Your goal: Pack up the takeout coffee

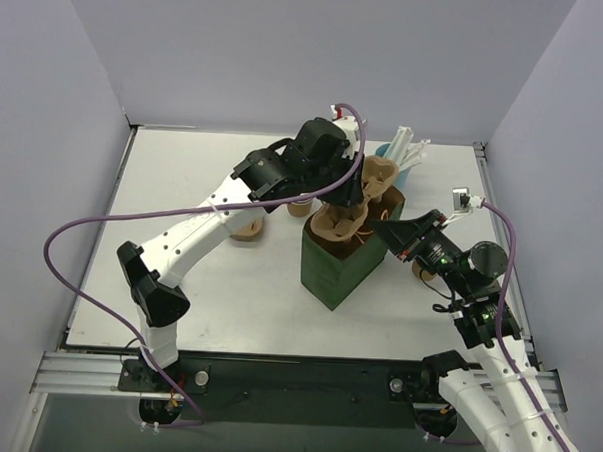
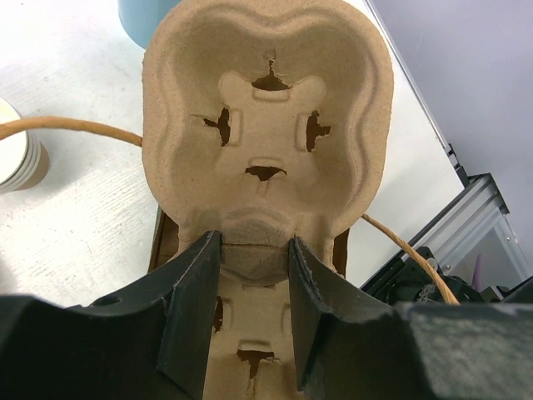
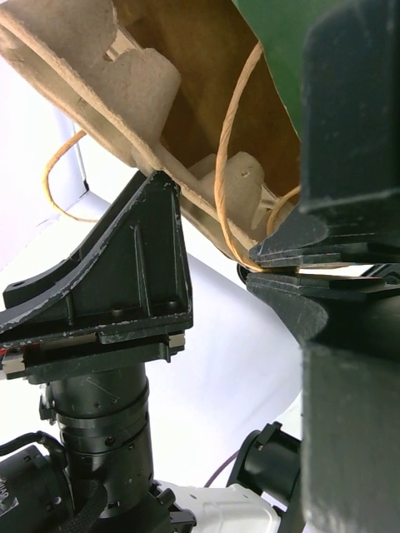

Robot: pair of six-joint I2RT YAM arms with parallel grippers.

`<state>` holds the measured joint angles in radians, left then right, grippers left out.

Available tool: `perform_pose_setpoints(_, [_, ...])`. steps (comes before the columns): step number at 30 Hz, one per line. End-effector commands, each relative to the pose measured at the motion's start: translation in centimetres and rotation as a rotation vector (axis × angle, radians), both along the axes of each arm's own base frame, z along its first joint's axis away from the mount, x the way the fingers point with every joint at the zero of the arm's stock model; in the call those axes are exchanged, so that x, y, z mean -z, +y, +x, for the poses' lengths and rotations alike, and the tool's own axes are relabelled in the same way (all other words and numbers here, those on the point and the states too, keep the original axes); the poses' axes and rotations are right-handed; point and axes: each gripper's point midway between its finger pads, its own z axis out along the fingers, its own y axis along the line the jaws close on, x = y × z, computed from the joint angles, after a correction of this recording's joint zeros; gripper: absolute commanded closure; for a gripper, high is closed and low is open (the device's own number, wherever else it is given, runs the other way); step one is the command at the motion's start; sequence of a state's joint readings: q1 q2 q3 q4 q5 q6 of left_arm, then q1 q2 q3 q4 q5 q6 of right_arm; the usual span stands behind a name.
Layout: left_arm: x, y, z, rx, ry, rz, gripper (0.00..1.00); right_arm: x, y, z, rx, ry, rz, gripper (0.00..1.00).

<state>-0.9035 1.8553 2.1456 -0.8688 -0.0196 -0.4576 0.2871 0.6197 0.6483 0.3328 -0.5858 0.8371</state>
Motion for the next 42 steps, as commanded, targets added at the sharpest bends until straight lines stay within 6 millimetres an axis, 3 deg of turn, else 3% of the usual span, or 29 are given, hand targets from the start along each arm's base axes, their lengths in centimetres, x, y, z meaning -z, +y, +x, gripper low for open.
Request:
perform_pose_setpoints(1, [-4.0,-0.1,-0.3,0.024,-0.047,-0.116,0.77,-2.2,-0.1,-0.6,-0.015,-0.096,0.025,1.0])
perform_pose_setpoints(19, [1.0,0.3,0.8,-0.019,-0.054,0.021,0.8,-1.9,-0.6,-0.5,0.011,-0.08,0.002,1.0])
perform_pose_setpoints(28, [2.1,-0.3,0.3,0.0,-0.073,0.06,0.8,-1.1,-1.3,-0.5,0.046,-0.077,-0.032,1.0])
perform_pose_setpoints(42, [3.4,1.5,-1.4,-0.016,-0.053,0.172,0.8,-1.3,-1.7,-0.1,0.078,-0.071,-0.044,1.0])
